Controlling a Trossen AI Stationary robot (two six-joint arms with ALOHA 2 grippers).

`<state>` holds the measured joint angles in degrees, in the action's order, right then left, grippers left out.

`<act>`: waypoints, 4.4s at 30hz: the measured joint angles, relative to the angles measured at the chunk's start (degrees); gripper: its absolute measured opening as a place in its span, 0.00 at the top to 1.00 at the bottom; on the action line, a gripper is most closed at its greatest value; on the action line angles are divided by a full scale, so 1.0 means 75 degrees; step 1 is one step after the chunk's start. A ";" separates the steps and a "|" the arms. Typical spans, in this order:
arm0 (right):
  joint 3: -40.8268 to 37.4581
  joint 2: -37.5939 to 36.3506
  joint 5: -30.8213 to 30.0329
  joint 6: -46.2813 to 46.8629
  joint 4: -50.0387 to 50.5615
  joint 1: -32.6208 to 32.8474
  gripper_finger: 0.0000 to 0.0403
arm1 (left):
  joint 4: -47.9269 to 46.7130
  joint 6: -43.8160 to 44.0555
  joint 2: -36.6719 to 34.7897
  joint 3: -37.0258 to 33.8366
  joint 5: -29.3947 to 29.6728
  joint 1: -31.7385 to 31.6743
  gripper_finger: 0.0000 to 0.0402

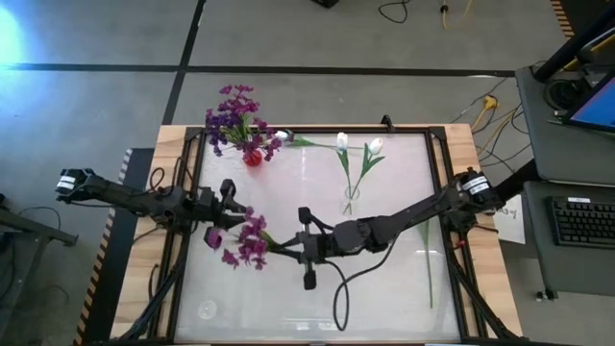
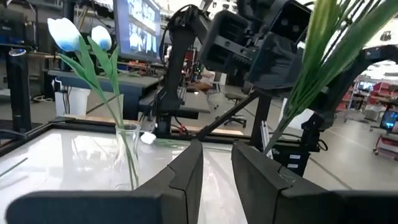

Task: Sort flowers into vase by color
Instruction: Put the light purple flower into the red vase

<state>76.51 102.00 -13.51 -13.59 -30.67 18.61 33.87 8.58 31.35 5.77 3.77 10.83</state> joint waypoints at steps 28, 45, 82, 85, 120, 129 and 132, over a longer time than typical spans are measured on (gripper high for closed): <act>-0.0338 0.0175 0.0025 -0.0267 -0.1003 -0.0023 0.98 | 0.1312 -0.0077 0.1511 0.0147 0.0015 0.0000 0.81; -0.0491 0.0628 -0.0609 -0.0668 -0.2418 -0.0185 0.98 | 0.2130 0.0095 0.2144 0.0144 -0.0241 0.0291 0.56; -0.0236 0.0593 -0.0860 0.0022 -0.1854 -0.0828 0.80 | 0.3997 -0.0107 0.4973 0.1432 0.0401 0.0289 0.96; -0.0236 0.0494 -0.1248 0.0033 -0.1581 -0.0737 0.71 | 0.3905 -0.0109 0.4823 0.1351 0.0531 0.0237 0.99; -0.0242 -0.1041 -0.2388 0.1463 0.2767 -0.0568 0.45 | -0.4168 -0.0826 0.1138 0.4720 -0.2378 -0.7033 1.00; -0.0242 -0.1036 -0.2384 0.1472 0.2775 -0.0574 0.45 | -0.4739 -0.1376 0.1624 0.5005 -0.2281 -0.7609 1.00; -0.0242 -0.0985 -0.2385 0.1473 0.2760 -0.0571 0.45 | -0.4238 -0.1399 0.1840 0.4493 -0.2210 -0.7768 1.00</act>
<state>74.70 94.61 -31.40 -2.55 -9.97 14.33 2.09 -1.91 45.15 39.46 -12.81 -47.43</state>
